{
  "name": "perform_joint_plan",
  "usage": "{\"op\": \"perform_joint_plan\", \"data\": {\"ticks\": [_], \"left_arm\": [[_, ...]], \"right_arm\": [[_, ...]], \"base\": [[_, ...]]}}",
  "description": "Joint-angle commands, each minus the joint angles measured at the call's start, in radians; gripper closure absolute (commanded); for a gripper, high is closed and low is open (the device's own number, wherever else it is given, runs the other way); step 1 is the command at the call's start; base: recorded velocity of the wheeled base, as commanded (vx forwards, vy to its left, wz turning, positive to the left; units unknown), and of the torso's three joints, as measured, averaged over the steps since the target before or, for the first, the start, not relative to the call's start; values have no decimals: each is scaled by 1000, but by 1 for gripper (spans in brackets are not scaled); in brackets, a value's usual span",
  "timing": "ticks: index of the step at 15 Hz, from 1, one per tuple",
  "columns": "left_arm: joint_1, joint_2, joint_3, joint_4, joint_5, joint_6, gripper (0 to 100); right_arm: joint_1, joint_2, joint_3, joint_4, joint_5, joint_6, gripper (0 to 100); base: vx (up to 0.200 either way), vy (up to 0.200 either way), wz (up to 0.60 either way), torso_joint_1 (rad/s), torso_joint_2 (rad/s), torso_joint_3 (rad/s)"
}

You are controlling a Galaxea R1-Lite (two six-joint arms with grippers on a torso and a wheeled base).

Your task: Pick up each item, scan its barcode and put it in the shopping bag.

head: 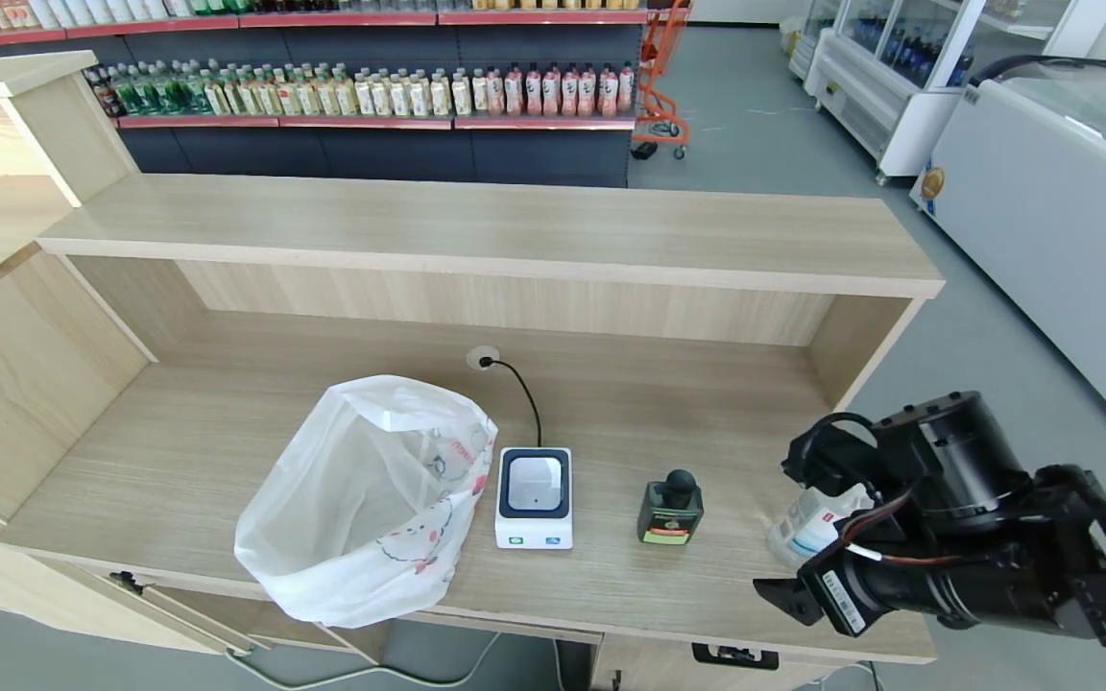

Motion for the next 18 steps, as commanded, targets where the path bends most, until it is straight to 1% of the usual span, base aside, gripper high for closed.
{"op": "perform_joint_plan", "data": {"ticks": [1, 4, 7, 9, 11, 14, 18], "left_arm": [[0, 0, 0, -1, 0, 1, 0], [0, 0, 0, -1, 0, -1, 0], [0, 0, 0, -1, 0, 1, 0], [0, 0, 0, -1, 0, -1, 0], [0, 0, 0, 0, 0, -1, 0], [0, 0, 0, 0, 0, -1, 0], [0, 0, 0, 0, 0, -1, 0]], "right_arm": [[10, 116, 18, -71, 4, -42, 0], [7, 214, 48, -264, 5, -80, 0], [9, 295, 38, -371, 10, -112, 0], [7, 366, 32, -488, 50, -125, 0], [10, 416, 18, -565, 70, -161, 0], [9, 476, -49, -583, 97, -210, 0], [9, 536, -160, -582, 103, -210, 0]], "base": [[0, 0, 0, 0, 0, 0], [0, 0, 0, 0, 0, 0], [0, 0, 0, 0, 0, 0], [0, 0, 0, 0, 0, 0], [0, 0, 0, 0, 0, 0], [0, 0, 0, 0, 0, 0], [0, 0, 0, 0, 0, 0]]}}
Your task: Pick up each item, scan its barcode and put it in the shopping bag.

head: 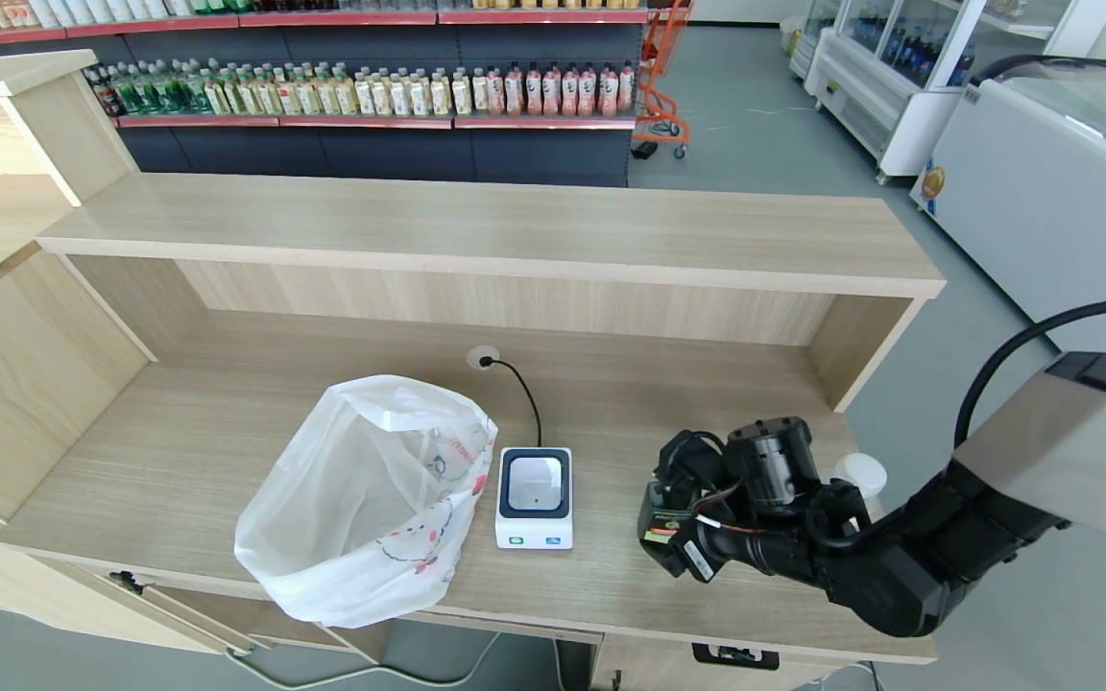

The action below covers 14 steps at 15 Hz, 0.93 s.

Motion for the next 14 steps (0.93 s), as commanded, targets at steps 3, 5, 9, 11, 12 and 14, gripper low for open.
{"op": "perform_joint_plan", "data": {"ticks": [3, 5, 9, 11, 12, 14], "left_arm": [[0, 0, 0, 1, 0, 0, 0], [0, 0, 0, 1, 0, 0, 0], [0, 0, 0, -1, 0, 0, 0], [0, 0, 0, -1, 0, -1, 0], [0, 0, 0, -1, 0, 0, 0], [0, 0, 0, -1, 0, 0, 0]], "right_arm": [[6, 76, -108, 5, 14, -1, 0], [6, 96, -131, 5, 16, -2, 0], [10, 150, -187, 8, 22, -2, 0], [12, 163, -220, 8, 54, -1, 100], [14, 166, -233, 10, 68, -1, 100], [26, 170, -260, 22, 70, 1, 100]], "base": [[0, 0, 0, 0, 0, 0], [0, 0, 0, 0, 0, 0], [0, 0, 0, 0, 0, 0], [0, 0, 0, 0, 0, 0], [0, 0, 0, 0, 0, 0], [0, 0, 0, 0, 0, 0]]}}
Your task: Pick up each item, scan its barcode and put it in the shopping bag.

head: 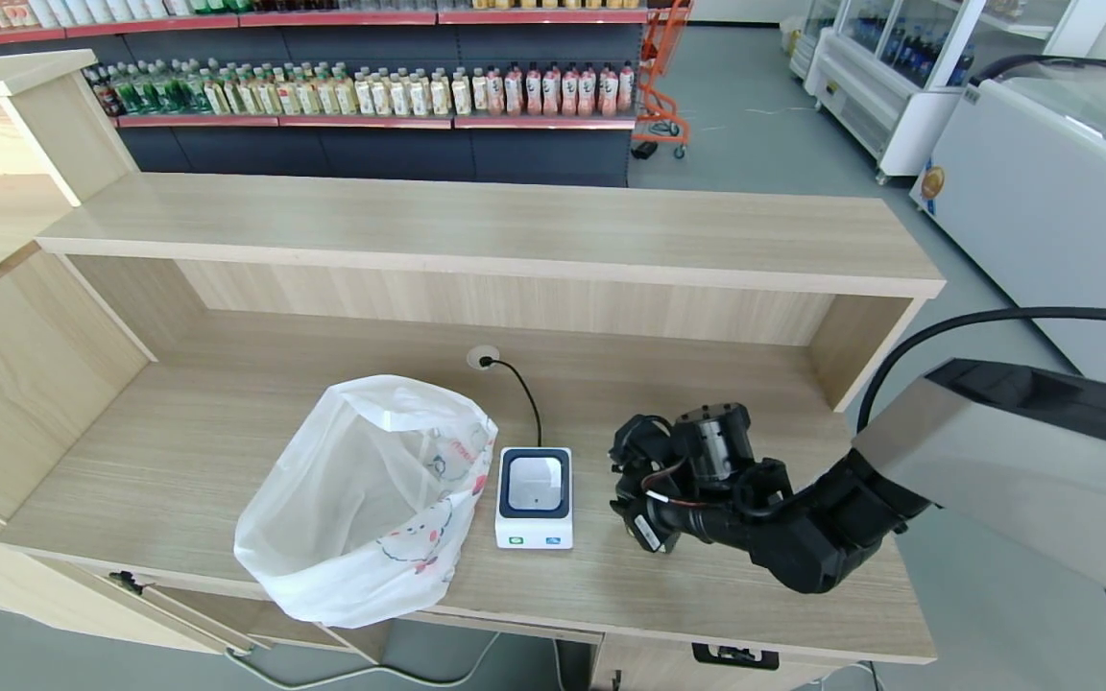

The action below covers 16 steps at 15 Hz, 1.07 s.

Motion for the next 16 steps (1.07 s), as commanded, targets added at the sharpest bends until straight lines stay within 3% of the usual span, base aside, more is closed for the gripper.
{"op": "perform_joint_plan", "data": {"ticks": [1, 5, 9, 11, 13, 16], "left_arm": [[0, 0, 0, -1, 0, -1, 0], [0, 0, 0, -1, 0, -1, 0], [0, 0, 0, -1, 0, 1, 0], [0, 0, 0, 0, 0, 1, 0], [0, 0, 0, -1, 0, -1, 0], [0, 0, 0, 0, 0, -1, 0]], "right_arm": [[8, -3, -16, 1, 1, 1, 100], [8, -86, 35, 3, -18, 11, 100], [-32, -394, 81, 80, -12, 311, 100], [-47, -516, 110, 100, -18, 335, 100], [-64, -695, 232, 78, -41, 203, 100], [-102, -930, 403, 78, -35, -145, 100]], "base": [[0, 0, 0, 0, 0, 0], [0, 0, 0, 0, 0, 0], [0, 0, 0, 0, 0, 0], [0, 0, 0, 0, 0, 0], [0, 0, 0, 0, 0, 0], [0, 0, 0, 0, 0, 0]]}}
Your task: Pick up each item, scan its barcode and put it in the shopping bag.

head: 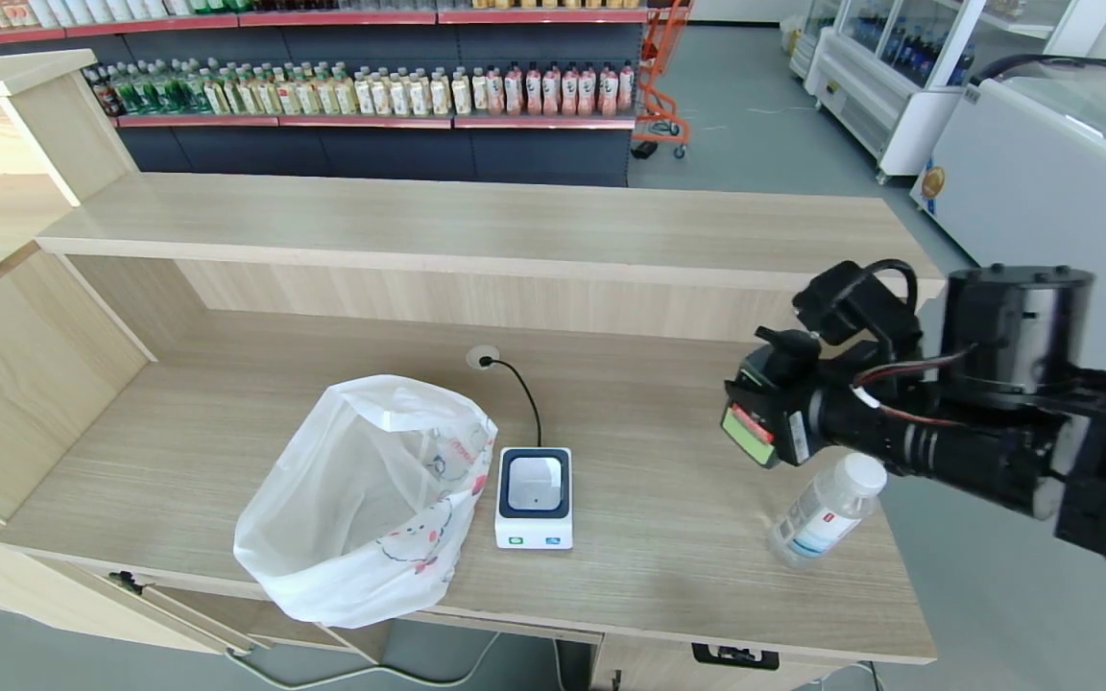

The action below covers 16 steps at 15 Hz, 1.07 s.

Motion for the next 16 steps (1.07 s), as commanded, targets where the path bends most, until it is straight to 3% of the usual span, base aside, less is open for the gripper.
{"op": "perform_joint_plan", "data": {"ticks": [1, 3, 5, 6, 7, 8, 9, 10, 11, 14, 16], "left_arm": [[0, 0, 0, -1, 0, 1, 0], [0, 0, 0, -1, 0, 1, 0], [0, 0, 0, -1, 0, -1, 0], [0, 0, 0, -1, 0, 1, 0], [0, 0, 0, -1, 0, -1, 0], [0, 0, 0, -1, 0, -1, 0], [0, 0, 0, 1, 0, 1, 0], [0, 0, 0, 1, 0, 1, 0], [0, 0, 0, -1, 0, -1, 0], [0, 0, 0, -1, 0, -1, 0], [0, 0, 0, -1, 0, 1, 0]], "right_arm": [[-29, -308, 164, -3, 9, -320, 100], [-75, -362, 171, -6, 89, -520, 100], [-141, -385, 183, -86, 421, -882, 100], [-168, -382, 180, -118, 490, -1026, 100], [-202, -373, 175, -172, 653, -1262, 100], [-191, -371, 172, -182, 750, -1398, 100], [-188, -371, 171, -182, 756, -1411, 100], [-106, -383, 169, -202, 842, -1696, 100], [-43, -416, 174, -202, 865, -1853, 100], [154, -423, 171, -190, 943, -2162, 100], [197, -434, 169, -73, 977, -2328, 100]], "base": [[0, 0, 0, 0, 0, 0], [0, 0, 0, 0, 0, 0], [0, 0, 0, 0, 0, 0], [0, 0, 0, 0, 0, 0], [0, 0, 0, 0, 0, 0], [0, 0, 0, 0, 0, 0], [0, 0, 0, 0, 0, 0], [0, 0, 0, 0, 0, 0], [0, 0, 0, 0, 0, 0], [0, 0, 0, 0, 0, 0], [0, 0, 0, 0, 0, 0]]}}
